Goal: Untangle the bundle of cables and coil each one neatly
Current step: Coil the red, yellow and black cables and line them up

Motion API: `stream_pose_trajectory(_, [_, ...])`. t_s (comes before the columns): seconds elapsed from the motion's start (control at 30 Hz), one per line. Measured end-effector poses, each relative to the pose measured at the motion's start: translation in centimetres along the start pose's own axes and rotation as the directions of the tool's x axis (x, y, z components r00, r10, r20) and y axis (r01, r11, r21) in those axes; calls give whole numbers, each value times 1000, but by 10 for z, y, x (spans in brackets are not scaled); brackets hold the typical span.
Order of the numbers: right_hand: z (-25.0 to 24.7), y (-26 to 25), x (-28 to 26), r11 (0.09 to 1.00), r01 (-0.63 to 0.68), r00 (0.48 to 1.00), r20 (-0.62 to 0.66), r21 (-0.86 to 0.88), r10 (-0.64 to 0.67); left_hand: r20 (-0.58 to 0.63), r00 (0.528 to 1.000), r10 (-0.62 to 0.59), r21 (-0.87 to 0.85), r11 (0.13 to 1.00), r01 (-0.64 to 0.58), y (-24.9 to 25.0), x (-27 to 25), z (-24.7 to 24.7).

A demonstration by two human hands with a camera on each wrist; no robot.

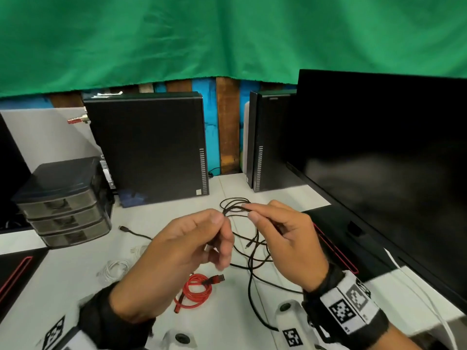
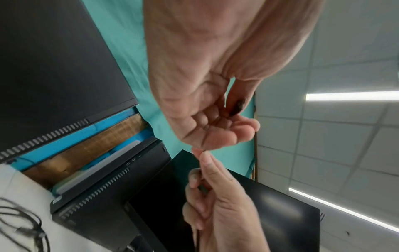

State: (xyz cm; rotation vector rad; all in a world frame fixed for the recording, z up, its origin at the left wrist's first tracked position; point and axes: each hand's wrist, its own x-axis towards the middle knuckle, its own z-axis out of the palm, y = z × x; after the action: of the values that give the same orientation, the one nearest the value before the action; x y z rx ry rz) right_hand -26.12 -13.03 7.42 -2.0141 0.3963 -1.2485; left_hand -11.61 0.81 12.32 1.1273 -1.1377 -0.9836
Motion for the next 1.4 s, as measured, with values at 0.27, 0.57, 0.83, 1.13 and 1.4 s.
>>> stream_pose_trajectory(0.27, [42, 17, -36, 985, -82, 904, 405, -154, 138, -283, 949, 142, -213, 955, -207, 7, 11, -33])
stream_pose_trajectory(0.57, [21, -40, -27, 980, 89, 795, 605, -179, 38, -349, 850, 396, 413, 879, -240, -34, 31, -53])
stream_pose_trajectory(0.83, [-18, -52, 3, 999, -31, 987, 158, 38, 25, 115, 993, 36, 429, 899, -83, -43, 16, -25])
stream_pose_trajectory(1.13, [7, 4, -8, 940, -338, 920, 229, 54, 318, 137, 985, 105, -303, 951, -59, -12, 10, -24])
stream_pose_trajectory(1.4, [30, -43, -32, 992, -93, 740, 661, -88, 128, -224, 947, 228, 267, 949, -165, -36, 26, -45])
